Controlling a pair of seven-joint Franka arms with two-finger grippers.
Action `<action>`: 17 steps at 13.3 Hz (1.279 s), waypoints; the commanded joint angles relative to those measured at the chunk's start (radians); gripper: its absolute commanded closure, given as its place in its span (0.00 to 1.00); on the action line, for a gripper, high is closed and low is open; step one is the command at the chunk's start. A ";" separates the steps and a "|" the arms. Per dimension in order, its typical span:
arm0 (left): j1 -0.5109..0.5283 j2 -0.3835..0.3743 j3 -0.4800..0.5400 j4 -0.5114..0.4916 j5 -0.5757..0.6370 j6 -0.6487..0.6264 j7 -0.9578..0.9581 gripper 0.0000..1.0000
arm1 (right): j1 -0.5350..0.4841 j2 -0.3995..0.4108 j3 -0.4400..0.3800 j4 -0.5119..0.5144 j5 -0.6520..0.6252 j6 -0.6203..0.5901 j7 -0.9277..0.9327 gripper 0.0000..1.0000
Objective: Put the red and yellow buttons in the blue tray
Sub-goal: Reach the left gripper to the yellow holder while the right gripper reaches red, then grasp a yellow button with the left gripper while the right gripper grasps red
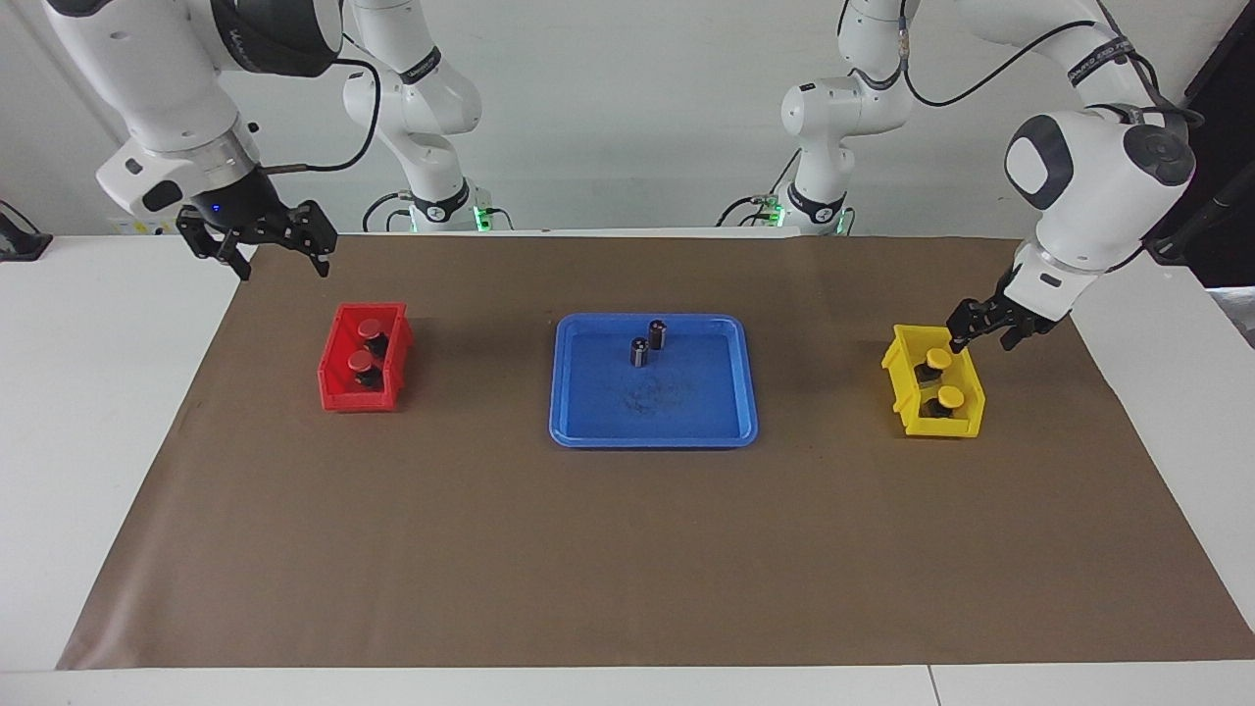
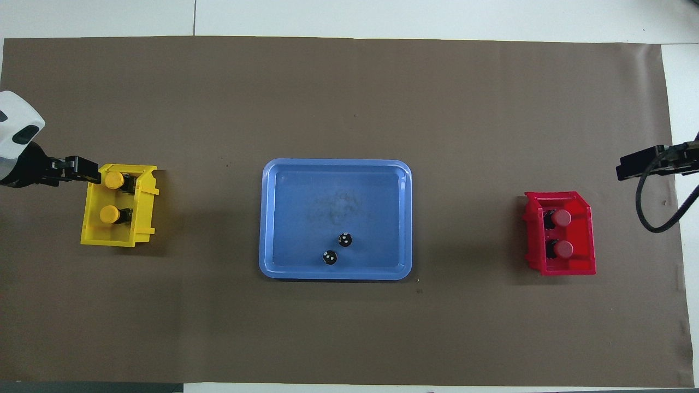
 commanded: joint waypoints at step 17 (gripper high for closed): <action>0.050 -0.052 -0.006 -0.268 0.019 0.252 0.030 0.36 | -0.059 0.059 0.002 -0.451 0.091 0.483 -0.085 0.41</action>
